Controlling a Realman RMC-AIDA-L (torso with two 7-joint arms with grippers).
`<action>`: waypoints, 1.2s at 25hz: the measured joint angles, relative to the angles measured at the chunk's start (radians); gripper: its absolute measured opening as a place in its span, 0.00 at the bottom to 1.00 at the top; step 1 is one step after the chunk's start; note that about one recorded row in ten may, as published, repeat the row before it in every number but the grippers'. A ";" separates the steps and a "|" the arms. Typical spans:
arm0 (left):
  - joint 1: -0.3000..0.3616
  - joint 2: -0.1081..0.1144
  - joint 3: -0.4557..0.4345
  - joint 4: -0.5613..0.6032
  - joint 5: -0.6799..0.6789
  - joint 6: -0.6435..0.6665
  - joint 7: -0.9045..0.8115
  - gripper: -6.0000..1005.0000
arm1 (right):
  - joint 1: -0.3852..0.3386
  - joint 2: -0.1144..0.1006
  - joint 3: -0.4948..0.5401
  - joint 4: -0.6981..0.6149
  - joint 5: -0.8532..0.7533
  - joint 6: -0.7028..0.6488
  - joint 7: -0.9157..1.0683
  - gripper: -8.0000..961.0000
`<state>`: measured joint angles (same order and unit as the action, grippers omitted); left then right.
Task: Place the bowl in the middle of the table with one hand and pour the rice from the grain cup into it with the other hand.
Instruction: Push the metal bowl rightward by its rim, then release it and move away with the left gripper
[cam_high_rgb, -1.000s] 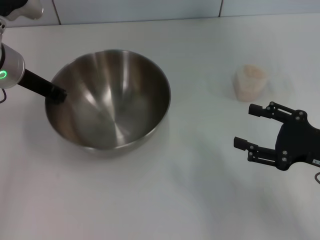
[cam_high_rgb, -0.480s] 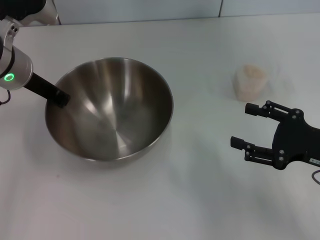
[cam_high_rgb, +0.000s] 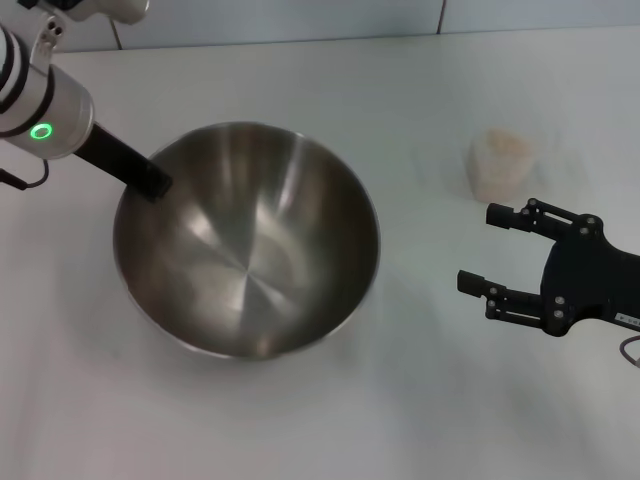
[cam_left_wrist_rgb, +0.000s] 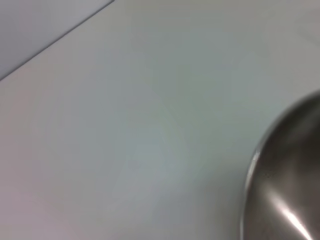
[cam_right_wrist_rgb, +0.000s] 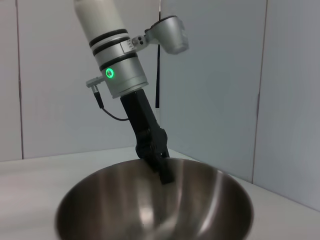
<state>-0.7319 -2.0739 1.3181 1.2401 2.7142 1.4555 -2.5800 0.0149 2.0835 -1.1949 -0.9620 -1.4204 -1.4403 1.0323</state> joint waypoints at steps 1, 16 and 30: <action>-0.005 -0.001 0.006 0.001 -0.005 0.002 0.000 0.09 | 0.000 0.000 0.000 0.000 0.000 0.000 0.000 0.82; -0.053 -0.005 0.060 0.035 -0.063 0.009 0.011 0.02 | -0.001 0.000 0.013 0.005 0.000 -0.002 0.000 0.82; -0.074 -0.004 0.146 0.026 -0.137 -0.034 0.011 0.03 | 0.011 -0.002 0.053 0.049 0.025 -0.066 -0.028 0.82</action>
<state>-0.8060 -2.0784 1.4639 1.2664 2.5770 1.4215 -2.5695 0.0264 2.0817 -1.1422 -0.9127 -1.3955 -1.5064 1.0041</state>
